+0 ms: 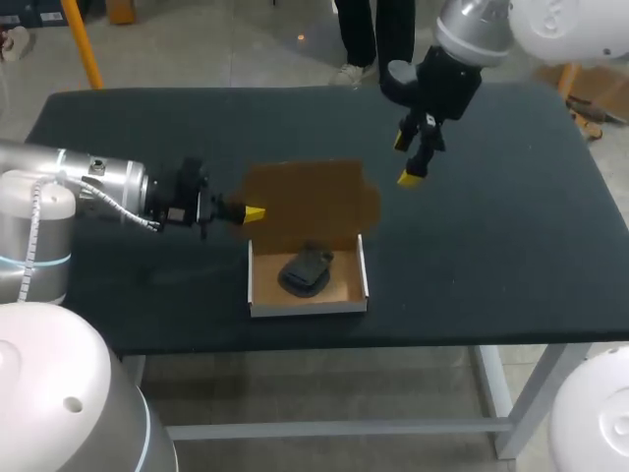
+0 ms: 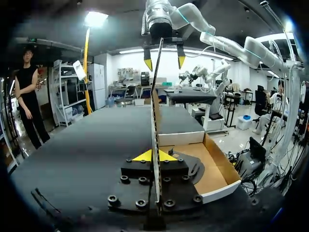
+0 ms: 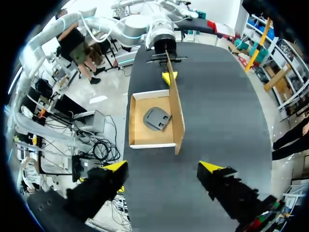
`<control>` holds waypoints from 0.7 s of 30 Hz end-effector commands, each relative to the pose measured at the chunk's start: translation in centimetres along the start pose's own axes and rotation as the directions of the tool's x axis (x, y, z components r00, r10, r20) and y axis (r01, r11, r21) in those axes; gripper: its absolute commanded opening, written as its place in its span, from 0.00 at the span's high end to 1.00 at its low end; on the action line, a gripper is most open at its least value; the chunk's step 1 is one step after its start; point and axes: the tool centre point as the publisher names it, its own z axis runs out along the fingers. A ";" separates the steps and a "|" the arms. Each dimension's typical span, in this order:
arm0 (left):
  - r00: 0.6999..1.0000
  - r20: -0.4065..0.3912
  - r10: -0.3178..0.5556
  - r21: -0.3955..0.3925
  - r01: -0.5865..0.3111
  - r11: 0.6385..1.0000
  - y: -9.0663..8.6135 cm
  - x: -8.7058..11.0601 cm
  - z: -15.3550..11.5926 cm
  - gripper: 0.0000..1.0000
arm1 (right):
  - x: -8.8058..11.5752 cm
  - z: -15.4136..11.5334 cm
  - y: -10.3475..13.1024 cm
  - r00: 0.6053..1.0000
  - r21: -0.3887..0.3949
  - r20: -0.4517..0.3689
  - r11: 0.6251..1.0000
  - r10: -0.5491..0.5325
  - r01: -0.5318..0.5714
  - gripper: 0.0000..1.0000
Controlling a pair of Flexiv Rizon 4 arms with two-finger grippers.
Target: Assemble the packaging by folding the flat box into shape, placing the metal phone stand inside, and closing the box properly
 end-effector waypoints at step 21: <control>0.992 0.017 0.129 -0.005 -0.129 0.992 0.0 0.9 0.1 1.00 | -0.1 -0.4 0.9 1.000 0.017 -0.012 1.000 -0.006 0.006 0.00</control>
